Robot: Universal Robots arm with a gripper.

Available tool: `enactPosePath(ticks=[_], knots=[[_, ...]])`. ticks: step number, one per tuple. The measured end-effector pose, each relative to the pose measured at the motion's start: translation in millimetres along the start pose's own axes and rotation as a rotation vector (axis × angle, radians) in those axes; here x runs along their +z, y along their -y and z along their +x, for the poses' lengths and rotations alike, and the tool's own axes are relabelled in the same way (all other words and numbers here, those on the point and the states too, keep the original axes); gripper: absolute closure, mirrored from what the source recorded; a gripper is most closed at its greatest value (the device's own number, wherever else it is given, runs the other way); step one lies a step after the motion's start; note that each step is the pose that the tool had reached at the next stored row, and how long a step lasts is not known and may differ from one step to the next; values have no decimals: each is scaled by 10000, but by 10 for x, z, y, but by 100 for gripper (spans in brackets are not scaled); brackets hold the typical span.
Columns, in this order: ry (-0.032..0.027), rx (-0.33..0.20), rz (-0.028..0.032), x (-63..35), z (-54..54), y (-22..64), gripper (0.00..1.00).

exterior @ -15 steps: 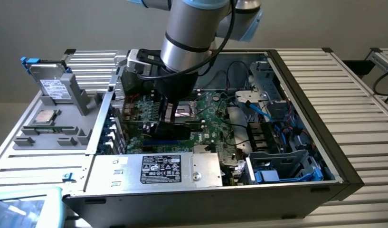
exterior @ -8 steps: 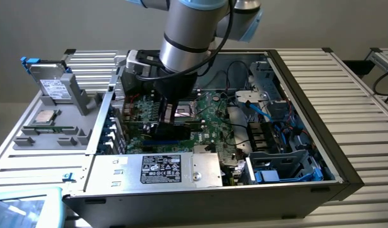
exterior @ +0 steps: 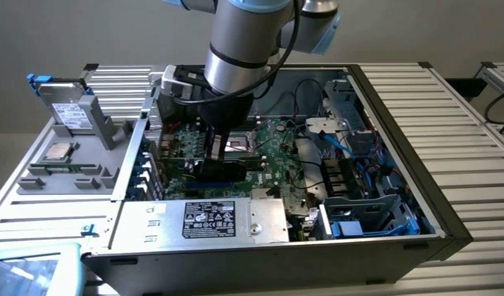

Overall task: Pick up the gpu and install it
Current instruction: 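Insert the gpu into the slot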

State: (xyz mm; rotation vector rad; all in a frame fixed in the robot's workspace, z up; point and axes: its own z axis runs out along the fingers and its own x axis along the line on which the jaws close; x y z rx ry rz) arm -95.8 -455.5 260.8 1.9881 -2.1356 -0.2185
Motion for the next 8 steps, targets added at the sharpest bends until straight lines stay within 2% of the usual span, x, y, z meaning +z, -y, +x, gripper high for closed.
enactPosePath(ticks=[8], knots=[[0, 0, 0, 23, -6, 6, 73]])
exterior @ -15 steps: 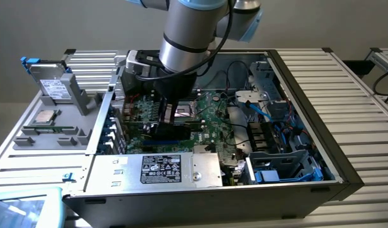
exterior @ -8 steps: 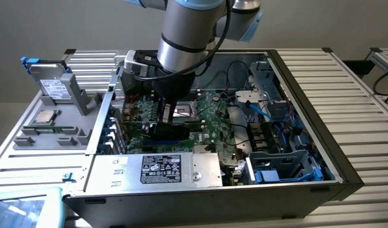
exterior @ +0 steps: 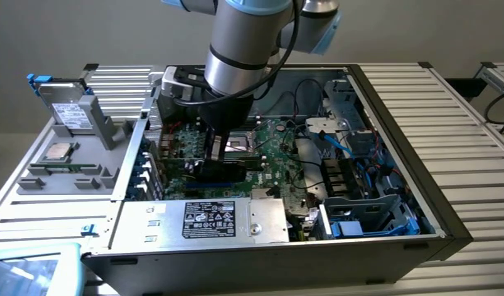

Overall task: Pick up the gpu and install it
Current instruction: 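Insert the gpu into the slot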

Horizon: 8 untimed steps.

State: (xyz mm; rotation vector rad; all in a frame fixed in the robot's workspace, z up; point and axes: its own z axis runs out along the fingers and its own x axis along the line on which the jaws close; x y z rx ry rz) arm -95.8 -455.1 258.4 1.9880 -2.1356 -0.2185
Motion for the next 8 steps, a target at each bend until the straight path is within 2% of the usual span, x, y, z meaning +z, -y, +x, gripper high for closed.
enactPosePath(ticks=[8], knots=[[1, 0, 0, 4, -7, -5, 73]])
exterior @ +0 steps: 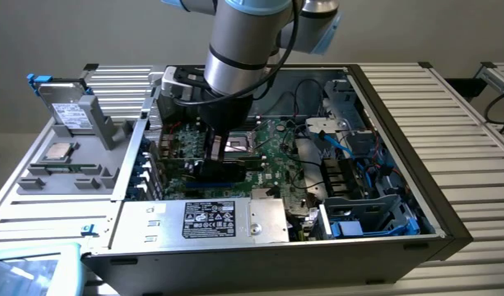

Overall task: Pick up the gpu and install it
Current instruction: 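Insert the gpu into the slot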

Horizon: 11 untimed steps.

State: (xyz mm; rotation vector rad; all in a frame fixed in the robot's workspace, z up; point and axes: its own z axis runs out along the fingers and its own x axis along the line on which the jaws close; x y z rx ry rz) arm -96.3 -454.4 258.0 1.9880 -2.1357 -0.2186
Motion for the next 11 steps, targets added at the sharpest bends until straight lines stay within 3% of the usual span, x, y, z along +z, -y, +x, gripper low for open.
enactPosePath(ticks=[11], knots=[[1, -1, 1, 12, 0, -10, 73]])
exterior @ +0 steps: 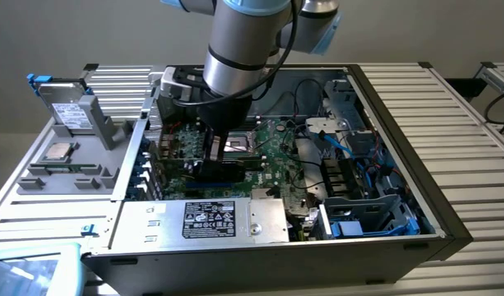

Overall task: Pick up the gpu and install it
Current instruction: 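Insert the gpu into the slot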

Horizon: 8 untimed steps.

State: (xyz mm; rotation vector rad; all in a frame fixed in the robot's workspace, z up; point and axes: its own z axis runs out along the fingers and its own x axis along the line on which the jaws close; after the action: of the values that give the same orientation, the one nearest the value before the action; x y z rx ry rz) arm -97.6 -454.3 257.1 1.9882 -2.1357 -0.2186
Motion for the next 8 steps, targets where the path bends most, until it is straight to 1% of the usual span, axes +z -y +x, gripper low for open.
enactPosePath(ticks=[8], knots=[[-2, 0, -1, 27, -2, 7, 73]])
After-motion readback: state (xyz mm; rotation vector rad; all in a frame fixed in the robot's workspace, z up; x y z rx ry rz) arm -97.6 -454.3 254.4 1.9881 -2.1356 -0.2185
